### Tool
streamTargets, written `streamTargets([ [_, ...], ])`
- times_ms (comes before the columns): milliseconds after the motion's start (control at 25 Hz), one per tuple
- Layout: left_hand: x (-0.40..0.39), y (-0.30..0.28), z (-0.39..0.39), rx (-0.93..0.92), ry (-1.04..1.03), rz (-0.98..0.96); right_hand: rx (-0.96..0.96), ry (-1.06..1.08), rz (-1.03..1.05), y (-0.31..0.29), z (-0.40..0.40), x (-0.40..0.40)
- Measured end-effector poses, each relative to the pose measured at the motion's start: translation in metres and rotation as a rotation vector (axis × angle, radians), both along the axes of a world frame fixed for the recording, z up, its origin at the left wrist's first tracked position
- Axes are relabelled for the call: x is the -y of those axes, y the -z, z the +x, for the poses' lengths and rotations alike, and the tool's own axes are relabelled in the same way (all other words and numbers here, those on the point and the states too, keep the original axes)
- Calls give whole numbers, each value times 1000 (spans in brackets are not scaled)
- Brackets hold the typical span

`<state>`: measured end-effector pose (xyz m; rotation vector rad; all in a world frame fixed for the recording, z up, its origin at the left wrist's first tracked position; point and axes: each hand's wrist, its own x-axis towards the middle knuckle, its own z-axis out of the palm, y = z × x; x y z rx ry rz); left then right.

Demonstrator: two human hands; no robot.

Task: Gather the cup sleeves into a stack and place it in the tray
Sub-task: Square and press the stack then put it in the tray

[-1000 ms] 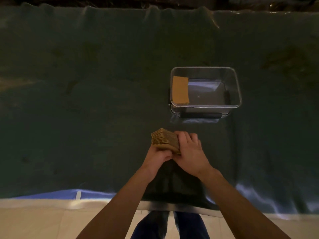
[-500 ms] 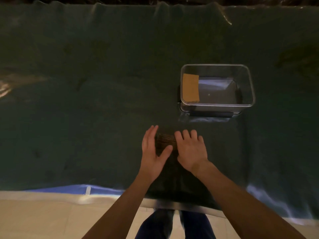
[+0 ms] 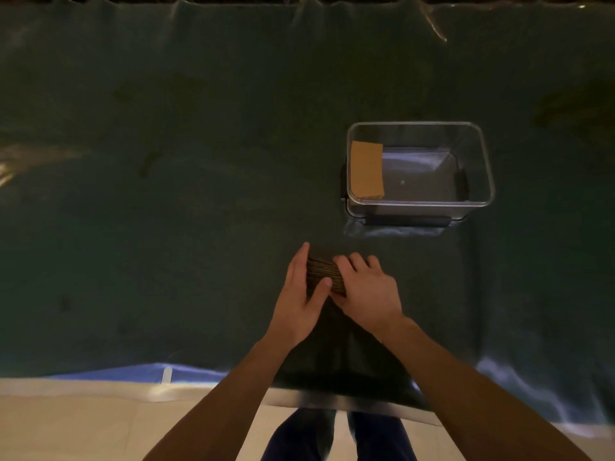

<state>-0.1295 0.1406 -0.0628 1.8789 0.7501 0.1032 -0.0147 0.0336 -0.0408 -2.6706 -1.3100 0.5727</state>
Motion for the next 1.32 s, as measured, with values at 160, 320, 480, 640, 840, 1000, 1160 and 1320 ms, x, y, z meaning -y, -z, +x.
streamTargets([
  [160,-2,-3,7,163,-194,-470,-13,-44,-15,-3,7,-1],
  [320,-28,-1,-3,315,-489,-553,-53,-66,1,-7,8,-3],
  [480,-26,6,-11,328,-625,-503,-61,-114,-11,-3,-5,-13],
  [640,3,5,-5,261,-451,-596,-40,-79,-29,1,-6,-15],
  [840,-12,5,-9,197,-490,-379,-50,-85,-14,1,-5,-14],
  [1000,-4,-3,-5,225,-469,-553,-39,-74,-14,2,-6,-11],
  [1160,-16,-4,-6,164,-573,-329,-48,-74,-7,2,-7,-11],
  [1320,6,-7,-4,178,-429,-533,-21,-48,-14,1,-8,-12],
])
